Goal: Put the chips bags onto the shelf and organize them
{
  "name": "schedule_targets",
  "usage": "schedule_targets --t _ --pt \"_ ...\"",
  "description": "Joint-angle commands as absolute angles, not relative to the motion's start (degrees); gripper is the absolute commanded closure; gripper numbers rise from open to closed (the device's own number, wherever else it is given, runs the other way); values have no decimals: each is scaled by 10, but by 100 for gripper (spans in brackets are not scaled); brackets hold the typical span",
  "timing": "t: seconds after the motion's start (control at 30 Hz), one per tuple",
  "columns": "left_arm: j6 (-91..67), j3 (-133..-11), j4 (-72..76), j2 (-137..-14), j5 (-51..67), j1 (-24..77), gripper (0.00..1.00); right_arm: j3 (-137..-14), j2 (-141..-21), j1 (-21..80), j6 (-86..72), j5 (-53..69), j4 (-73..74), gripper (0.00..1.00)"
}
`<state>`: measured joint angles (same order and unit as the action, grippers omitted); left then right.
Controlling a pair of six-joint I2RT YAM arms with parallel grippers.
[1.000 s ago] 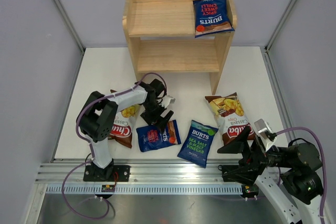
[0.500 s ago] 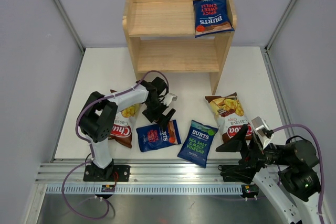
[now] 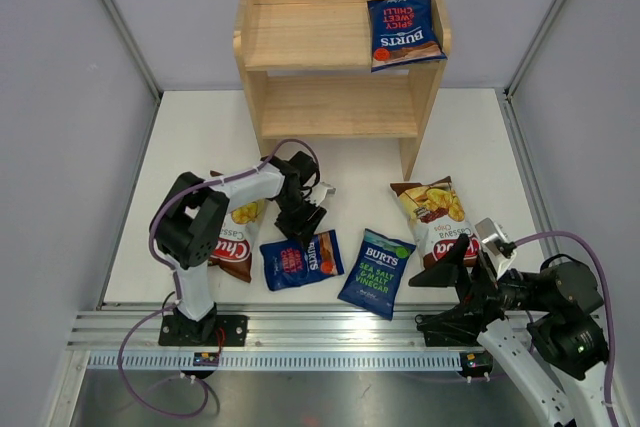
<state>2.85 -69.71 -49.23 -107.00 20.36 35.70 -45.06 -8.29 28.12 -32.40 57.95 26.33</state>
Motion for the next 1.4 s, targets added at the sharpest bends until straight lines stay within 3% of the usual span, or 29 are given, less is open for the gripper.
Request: schedule_targets --t 0.0,0.03,0.07,0.2,0.33,0.53,0.87,1.07,1.17,1.37 --pt "15 -689 -477 -1040 208 359 49 -446 -102 280 -323 566 249 1" --pt "6 -688 -472 -1038 206 359 64 -446 -105 280 -324 563 250 0" --pt "4 -685 -468 -1035 202 359 71 -446 -106 280 -323 561 250 1" --pt "-26 -676 -455 -1017 183 359 89 -443 -112 280 -323 558 243 1" --pt "-55 -675 -444 -975 159 359 100 -436 -127 280 -322 549 241 1" --pt "-147 -664 -397 -836 129 362 100 -391 -160 280 -351 491 197 1" --pt "-377 -620 -260 -519 -17 396 100 -314 -319 286 -486 441 -123 3" --pt "-565 -492 -71 -300 -157 410 100 -316 -391 397 -449 312 -234 4" --pt "-633 -470 -7 -263 -204 410 100 -319 -427 490 -376 210 -288 5" --pt "-753 -515 34 -327 -200 411 100 -353 -534 626 -205 51 -423 4"
